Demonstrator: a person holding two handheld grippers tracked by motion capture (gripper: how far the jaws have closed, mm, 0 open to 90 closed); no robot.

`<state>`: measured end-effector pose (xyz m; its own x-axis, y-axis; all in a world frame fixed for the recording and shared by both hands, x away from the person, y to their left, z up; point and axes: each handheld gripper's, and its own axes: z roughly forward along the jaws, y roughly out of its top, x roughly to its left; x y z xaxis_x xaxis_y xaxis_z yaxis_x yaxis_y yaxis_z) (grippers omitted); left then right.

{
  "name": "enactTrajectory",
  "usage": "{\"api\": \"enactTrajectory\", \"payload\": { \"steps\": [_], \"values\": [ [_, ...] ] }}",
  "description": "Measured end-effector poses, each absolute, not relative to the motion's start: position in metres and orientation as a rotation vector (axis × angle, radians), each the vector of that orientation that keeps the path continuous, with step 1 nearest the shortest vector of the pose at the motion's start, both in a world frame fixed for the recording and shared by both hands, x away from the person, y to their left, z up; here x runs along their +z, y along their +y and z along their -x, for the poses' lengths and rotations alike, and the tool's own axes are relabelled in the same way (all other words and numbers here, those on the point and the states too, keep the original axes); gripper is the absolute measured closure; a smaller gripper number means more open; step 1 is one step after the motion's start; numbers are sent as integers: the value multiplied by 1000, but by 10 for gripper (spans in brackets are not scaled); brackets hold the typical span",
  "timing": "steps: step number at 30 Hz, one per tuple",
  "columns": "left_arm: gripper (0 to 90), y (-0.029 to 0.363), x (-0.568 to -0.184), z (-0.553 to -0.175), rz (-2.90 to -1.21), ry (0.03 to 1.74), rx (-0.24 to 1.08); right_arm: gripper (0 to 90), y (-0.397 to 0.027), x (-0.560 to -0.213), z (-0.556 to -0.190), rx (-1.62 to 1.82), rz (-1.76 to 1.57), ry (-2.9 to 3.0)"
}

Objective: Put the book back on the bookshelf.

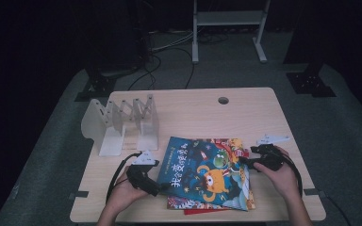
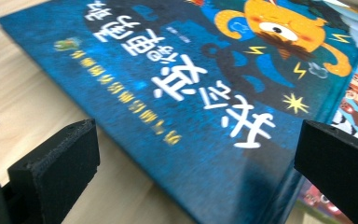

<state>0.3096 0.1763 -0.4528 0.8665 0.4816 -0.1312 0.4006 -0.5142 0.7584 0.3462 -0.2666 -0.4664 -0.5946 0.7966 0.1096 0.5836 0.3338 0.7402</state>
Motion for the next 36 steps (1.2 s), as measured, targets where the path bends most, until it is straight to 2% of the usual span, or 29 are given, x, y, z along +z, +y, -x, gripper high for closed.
{"api": "enactTrajectory", "payload": {
  "steps": [2, 13, 28, 36],
  "values": [
    [0, 183, -452, -311, -2162, 661, 135, 305, -266, -467, -347, 1153, -1253, 2356],
    [0, 204, -450, -315, -2143, 721, 167, 331, -247, -466, -346, 1149, -1242, 2362],
    [0, 228, -449, -317, -2127, 791, 194, 332, -207, -466, -344, 1162, -1161, 2379],
    [0, 232, -450, -317, -2125, 808, 197, 325, -207, -466, -342, 1173, -1108, 2393]
  ]
}}
